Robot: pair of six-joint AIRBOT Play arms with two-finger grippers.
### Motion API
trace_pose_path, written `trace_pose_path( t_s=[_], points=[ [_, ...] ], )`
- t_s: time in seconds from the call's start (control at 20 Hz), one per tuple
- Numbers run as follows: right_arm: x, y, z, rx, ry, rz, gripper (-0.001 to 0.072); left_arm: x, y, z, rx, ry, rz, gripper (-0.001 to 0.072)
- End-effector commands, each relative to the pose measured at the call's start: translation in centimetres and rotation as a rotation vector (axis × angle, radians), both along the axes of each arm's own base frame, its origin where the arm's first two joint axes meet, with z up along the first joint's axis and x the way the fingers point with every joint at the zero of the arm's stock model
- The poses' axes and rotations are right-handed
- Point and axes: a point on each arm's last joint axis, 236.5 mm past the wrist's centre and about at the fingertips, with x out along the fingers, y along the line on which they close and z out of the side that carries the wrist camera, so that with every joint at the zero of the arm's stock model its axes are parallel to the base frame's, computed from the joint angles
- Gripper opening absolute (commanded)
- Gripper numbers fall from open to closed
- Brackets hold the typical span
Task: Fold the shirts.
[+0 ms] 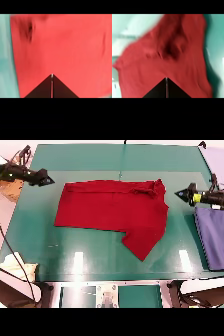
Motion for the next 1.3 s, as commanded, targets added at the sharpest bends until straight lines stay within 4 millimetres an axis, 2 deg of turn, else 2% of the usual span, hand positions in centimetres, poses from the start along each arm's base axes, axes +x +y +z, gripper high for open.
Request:
trace_pose_path(
  t_s=[0.0, 0.2, 0.25, 0.3, 0.35, 0.4, 0.45, 0.65, 0.75, 0.85, 0.9, 0.95, 1.0, 1.15, 1.25],
  points=[
    [-7.7, 0.5, -3.1, -0.024, 0.175, 0.011, 0.0016, -7.7, 1.0, -2.5, 0.032, 0.275, -0.099, 0.0019],
    [-15.4, -0.1, -6.0, -0.067, 0.293, -0.112, 0.0018, -13.7, 1.6, -6.3, 0.037, 0.344, -0.046, 0.0020],
    [-16.6, 0.1, -6.6, -0.061, 0.307, -0.144, 0.0065, -14.7, 2.3, -7.2, 0.031, 0.358, -0.003, 0.0021],
    [-17.5, 0.5, -7.3, -0.056, 0.322, -0.160, 0.0212, -15.3, 3.2, -8.0, 0.021, 0.375, 0.045, 0.0023],
    [-18.2, 1.0, -8.2, -0.046, 0.343, -0.164, 0.0334, -15.7, 3.9, -8.5, 0.007, 0.399, 0.087, 0.0124],
    [-18.7, 1.6, -8.9, -0.038, 0.360, -0.165, 0.0364, -15.9, 4.4, -8.8, -0.002, 0.415, 0.122, 0.0448],
    [-18.8, 2.1, -9.5, -0.036, 0.365, -0.166, 0.0365, -15.8, 4.7, -8.9, -0.010, 0.428, 0.166, 0.0610],
    [-16.8, 5.4, -11.2, -0.010, 0.355, -0.154, 0.0363, -13.5, 4.7, -8.4, -0.048, 0.354, 0.229, 0.0600],
    [-15.3, 7.5, -11.9, 0.009, 0.339, -0.121, 0.0359, -13.2, 4.7, -8.3, -0.052, 0.344, 0.237, 0.0600],
    [-13.9, 8.3, -12.3, 0.024, 0.331, -0.110, 0.0315, -13.1, 4.8, -8.4, -0.049, 0.339, 0.241, 0.0600],
    [-13.4, 8.2, -12.3, 0.028, 0.329, -0.106, 0.0151, -13.1, 4.8, -8.4, -0.049, 0.338, 0.242, 0.0600],
    [-13.1, 7.9, -11.9, 0.027, 0.319, -0.100, 0.0046, -13.1, 4.8, -8.4, -0.049, 0.338, 0.242, 0.0600],
    [-12.8, 7.6, -11.5, 0.024, 0.307, -0.092, 0.0018, -13.1, 4.8, -8.4, -0.049, 0.339, 0.241, 0.0600],
    [-13.2, 5.9, -11.3, -0.002, 0.314, -0.084, 0.0017, -13.4, 4.6, -8.6, -0.053, 0.350, 0.236, 0.0600],
    [-13.6, 5.5, -11.3, 0.002, 0.323, -0.080, 0.0017, -14.3, 3.7, -9.9, -0.058, 0.381, 0.230, 0.0600]
  ],
)
